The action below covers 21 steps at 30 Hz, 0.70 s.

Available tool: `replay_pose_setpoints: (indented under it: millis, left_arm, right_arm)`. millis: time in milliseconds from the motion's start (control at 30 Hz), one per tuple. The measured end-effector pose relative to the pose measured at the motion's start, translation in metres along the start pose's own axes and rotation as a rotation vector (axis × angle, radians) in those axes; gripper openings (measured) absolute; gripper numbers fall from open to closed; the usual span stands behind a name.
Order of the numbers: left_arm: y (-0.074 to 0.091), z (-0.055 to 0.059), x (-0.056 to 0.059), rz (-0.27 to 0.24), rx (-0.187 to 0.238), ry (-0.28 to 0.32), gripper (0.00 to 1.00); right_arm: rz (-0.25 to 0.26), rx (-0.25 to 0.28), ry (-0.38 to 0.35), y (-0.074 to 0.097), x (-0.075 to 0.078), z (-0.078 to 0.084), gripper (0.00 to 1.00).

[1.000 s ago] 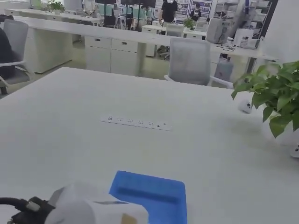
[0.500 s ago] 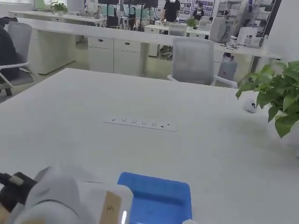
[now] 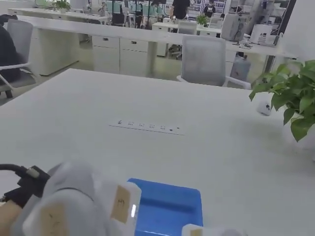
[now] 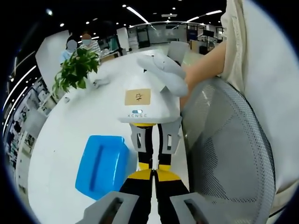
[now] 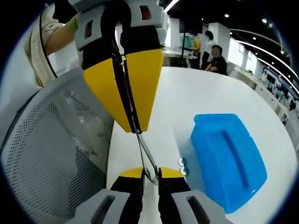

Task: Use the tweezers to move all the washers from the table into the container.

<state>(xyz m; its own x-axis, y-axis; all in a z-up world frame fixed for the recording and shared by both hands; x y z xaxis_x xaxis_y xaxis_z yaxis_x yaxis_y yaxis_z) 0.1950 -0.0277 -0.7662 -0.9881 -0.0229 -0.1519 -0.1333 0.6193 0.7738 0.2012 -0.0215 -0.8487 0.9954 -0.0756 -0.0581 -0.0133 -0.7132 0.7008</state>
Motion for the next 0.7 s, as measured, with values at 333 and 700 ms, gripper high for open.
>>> replay_pose_setpoints:
  millis: [333, 700]
  left_arm:
    - [-0.006, -0.006, -0.003, 0.026, 0.002, 0.001, 0.00]
    - [-0.006, -0.001, -0.014, -0.084, 0.061, 0.110, 0.00]
  right_arm:
    - [-0.044, 0.118, -0.066, 0.014, -0.003, -0.031, 0.12]
    - [-0.013, 0.072, -0.097, 0.011, 0.006, -0.022, 0.03]
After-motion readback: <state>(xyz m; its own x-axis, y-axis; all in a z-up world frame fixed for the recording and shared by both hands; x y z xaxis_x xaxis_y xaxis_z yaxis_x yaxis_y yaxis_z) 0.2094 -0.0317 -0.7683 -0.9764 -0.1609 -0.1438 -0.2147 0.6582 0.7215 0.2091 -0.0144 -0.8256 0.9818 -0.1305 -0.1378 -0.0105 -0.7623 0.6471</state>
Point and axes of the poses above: the centre of the closed fingertips' face, and the gripper's own axes: y roughly backward along the fingers, x roughly to its right, z roughly out of its underside, the point moved 1 cm from there along y, roughly backward along the fingers, and after that the axes turned 3 degrees about -y, right-handed, at the moved point
